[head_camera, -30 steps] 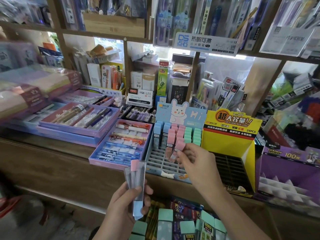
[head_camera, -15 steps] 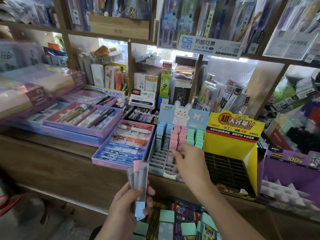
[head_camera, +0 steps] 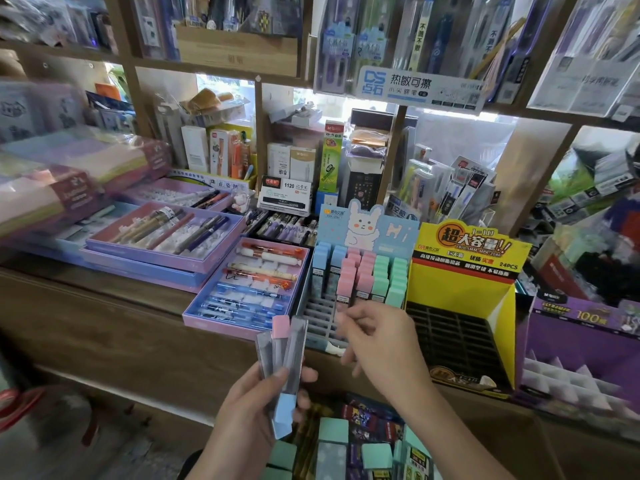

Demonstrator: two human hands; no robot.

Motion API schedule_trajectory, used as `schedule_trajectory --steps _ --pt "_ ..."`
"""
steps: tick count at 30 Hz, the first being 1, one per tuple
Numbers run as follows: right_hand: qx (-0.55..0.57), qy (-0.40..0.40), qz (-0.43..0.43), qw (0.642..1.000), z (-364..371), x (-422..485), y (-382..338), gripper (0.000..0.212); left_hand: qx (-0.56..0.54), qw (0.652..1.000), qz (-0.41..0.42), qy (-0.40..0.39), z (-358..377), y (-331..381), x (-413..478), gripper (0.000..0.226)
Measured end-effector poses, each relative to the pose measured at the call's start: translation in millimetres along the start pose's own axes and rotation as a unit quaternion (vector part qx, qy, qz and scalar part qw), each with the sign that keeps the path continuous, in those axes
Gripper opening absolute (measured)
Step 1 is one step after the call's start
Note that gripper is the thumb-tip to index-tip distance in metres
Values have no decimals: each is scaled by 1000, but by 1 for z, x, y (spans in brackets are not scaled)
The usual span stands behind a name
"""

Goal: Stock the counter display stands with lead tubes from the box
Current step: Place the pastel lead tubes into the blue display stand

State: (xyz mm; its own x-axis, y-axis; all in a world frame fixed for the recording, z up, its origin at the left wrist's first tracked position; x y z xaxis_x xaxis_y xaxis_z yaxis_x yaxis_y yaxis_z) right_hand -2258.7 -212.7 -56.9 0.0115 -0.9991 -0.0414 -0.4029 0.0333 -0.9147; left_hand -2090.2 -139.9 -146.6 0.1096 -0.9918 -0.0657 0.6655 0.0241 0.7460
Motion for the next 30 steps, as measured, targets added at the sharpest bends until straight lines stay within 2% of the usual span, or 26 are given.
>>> schedule_trajectory --steps 2,5,8,10,12,17,21,24,30 --pt "75 -84 28 993 13 -6 6 5 11 1000 7 -11 2 0 -1 34" --pt "121 -142 71 980 25 -14 14 16 29 999 8 -19 3 0 -2 30" --pt "154 -170 104 968 33 -19 20 34 64 997 9 -37 5 1 -3 45" --pt "168 -173 112 964 33 -21 21 36 96 994 21 -44 5 2 -2 63" --pt "189 -169 118 960 31 -22 21 34 118 991 35 -51 5 2 -1 68" --pt "236 -179 115 948 21 -23 20 23 117 990 40 -63 7 1 2 68" --pt "254 -152 129 947 2 -19 28 19 88 994 37 -46 1 0 4 71" --pt "238 -136 133 953 -10 -19 32 21 78 995 50 -32 -6 1 6 74" --pt "179 -173 123 961 -12 -26 31 32 66 996 54 -13 -15 1 8 66"
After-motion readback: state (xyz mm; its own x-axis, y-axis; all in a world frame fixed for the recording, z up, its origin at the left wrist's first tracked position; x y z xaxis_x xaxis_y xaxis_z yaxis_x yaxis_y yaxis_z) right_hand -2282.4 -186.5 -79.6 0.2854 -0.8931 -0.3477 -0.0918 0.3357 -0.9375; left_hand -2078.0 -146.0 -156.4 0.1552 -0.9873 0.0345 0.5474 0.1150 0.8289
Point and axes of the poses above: each hand's wrist, its own x-axis towards the middle knuckle, its own z-axis out of the palm, y = z × x, the point moved 8 cm from there along x, towards the middle knuckle, and after that the axes turned 12 degrees about z, right-handed, at the moved point
